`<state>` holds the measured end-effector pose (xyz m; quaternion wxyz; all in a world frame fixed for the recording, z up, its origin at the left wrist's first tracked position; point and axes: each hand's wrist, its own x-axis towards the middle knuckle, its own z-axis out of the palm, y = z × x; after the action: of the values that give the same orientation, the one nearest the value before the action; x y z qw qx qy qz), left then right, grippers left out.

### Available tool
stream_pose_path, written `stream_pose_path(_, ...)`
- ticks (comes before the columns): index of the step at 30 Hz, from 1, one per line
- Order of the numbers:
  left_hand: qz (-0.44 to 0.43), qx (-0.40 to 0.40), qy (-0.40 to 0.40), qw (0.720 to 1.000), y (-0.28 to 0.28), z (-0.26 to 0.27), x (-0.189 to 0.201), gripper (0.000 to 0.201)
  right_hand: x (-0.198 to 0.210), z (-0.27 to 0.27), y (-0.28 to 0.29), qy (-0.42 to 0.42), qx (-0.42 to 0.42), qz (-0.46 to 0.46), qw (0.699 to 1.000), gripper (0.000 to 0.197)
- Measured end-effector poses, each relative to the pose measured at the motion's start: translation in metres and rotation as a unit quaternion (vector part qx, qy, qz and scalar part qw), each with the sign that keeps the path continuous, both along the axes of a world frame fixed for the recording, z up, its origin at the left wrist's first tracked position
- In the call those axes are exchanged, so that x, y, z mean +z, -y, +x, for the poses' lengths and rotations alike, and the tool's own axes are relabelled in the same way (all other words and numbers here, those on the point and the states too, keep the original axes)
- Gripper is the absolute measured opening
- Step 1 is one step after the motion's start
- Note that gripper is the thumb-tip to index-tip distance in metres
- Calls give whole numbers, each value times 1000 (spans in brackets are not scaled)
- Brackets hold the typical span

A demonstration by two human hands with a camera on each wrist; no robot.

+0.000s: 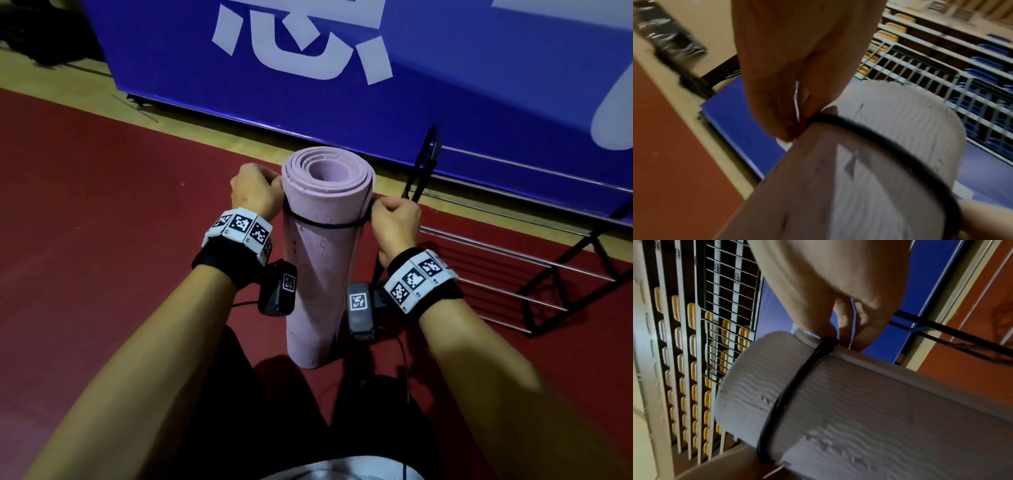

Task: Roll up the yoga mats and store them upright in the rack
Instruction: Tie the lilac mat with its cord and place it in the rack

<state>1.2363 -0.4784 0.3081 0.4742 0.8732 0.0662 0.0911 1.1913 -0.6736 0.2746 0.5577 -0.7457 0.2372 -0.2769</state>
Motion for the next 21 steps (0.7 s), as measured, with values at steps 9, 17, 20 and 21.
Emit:
stream_pose_path(9, 88, -91, -96, 987, 7, -8, 25, 17, 32, -2, 20, -189, 104, -132, 968, 3)
stream_pose_path(17, -211, -11, -208, 955, 6, -5, 11, 42, 14, 6, 18, -168, 84, 186, 964, 50)
stream_pose_path(20, -256, -2, -185, 949, 10, -4, 8, 48, 11, 6, 19, -176, 58, 199, 962, 52)
stream_pose_path(21, -251, -5, -184, 950, 10, -5, 4, 49, 9, 7, 19, -179, 64, 194, 963, 51)
